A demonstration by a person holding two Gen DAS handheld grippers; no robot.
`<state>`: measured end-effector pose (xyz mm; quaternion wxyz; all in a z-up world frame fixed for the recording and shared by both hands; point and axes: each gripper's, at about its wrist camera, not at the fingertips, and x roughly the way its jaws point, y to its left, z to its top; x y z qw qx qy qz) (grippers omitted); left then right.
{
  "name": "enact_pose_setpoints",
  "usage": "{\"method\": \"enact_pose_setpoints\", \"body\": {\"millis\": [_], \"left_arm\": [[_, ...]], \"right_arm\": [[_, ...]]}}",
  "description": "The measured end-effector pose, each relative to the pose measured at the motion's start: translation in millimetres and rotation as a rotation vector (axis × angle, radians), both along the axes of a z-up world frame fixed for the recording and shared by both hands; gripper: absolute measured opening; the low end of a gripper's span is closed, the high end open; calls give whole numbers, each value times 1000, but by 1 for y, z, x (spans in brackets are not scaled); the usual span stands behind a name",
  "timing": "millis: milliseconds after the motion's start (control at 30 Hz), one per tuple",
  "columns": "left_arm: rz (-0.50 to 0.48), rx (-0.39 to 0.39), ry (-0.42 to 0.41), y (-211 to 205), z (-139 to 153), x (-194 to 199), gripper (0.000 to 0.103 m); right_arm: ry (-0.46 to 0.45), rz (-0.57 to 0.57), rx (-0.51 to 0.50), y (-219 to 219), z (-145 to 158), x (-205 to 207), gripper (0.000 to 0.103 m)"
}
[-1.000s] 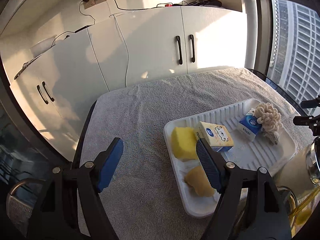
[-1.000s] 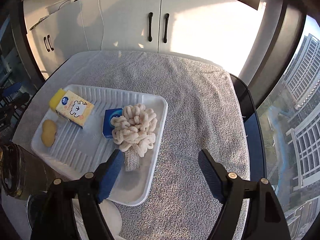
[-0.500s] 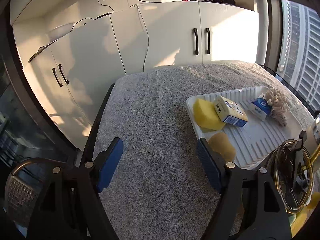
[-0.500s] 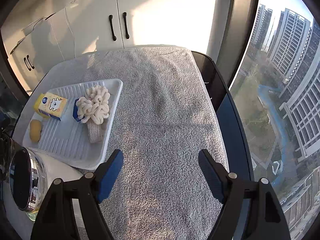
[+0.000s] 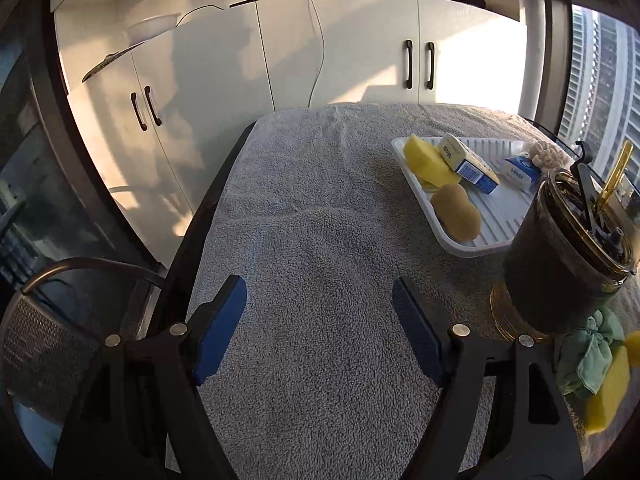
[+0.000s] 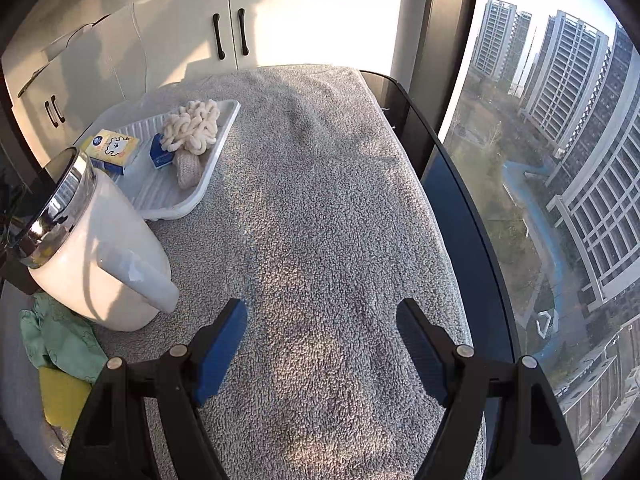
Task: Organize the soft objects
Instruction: 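Move both open tools back toward the remaining soft items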
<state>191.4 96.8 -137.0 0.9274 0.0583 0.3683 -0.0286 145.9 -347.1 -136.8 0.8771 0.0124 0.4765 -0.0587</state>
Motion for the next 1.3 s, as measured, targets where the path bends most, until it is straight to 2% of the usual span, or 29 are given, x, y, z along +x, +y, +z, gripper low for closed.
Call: {"method": "enact_pose_setpoints", "body": {"millis": [167,300,467,633,700,833,967,1100,1300], "left_arm": [[20,-15,6,8,-12,-31,74],[20,8,19,6,-22,-54,74],[-11,-34,40,-1,-26,-87,74],[-47,-99,32,-22,-16,-116,74],[-78,-99,24,-35,-12,-128,74],[-162,-76,19,-69,-9,-152,74],[-247,-88,11,-97,-6,-173,75],[-280,-92,11,-116,-7,-184,75],[-250,-95,21,-127,-13,-184,74]], "right_arm": [[-23,18,0,14,-1,-31,79],[-40,34,8,25,0,-54,79],[-45,50,54,36,-2,-81,80],[-57,75,85,53,-4,-103,80],[-60,101,102,62,-5,-109,80],[-75,143,64,86,-9,-115,80],[-67,186,80,102,-15,-109,80],[-56,211,91,112,-21,-99,80],[-55,225,82,122,-29,-92,80]]}}
